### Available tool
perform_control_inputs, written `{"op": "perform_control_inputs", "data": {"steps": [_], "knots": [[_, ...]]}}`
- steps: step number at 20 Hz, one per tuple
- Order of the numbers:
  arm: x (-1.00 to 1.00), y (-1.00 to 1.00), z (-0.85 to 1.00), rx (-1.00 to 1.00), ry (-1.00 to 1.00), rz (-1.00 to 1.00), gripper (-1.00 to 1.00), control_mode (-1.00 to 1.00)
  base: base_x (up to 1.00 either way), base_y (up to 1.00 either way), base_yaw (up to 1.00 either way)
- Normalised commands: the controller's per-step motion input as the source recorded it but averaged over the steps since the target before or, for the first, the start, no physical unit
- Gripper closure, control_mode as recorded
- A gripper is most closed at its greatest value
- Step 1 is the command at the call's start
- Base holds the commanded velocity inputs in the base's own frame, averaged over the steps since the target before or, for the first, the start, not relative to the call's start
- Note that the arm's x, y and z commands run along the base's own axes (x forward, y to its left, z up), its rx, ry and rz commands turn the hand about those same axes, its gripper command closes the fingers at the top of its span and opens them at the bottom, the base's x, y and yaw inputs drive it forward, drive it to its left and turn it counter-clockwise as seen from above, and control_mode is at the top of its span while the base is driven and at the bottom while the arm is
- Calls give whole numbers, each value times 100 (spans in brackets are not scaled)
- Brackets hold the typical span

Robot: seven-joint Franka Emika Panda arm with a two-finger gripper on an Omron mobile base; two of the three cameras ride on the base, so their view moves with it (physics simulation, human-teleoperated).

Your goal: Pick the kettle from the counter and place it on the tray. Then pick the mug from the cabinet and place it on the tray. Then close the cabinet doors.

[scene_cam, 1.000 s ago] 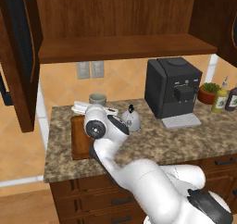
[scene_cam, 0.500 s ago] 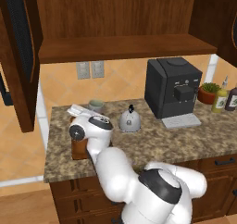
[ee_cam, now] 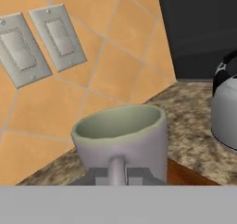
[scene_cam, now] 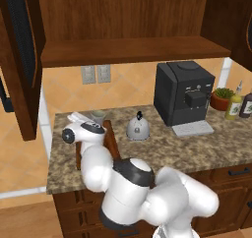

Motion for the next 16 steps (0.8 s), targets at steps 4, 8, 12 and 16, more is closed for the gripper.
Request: {"op": "perform_control_inputs", "data": {"steps": [4,8,12,16], "knots": [[60,24,-55,0,8,-10,100,-100,0,0,0],[55,17,-57,-1,5,-8,100,-100,0,0,0],[45,12,-57,-2,4,-6,100,-100,0,0,0],[12,8,-44,0,1,-1,100,-100,0,0,0]]}}
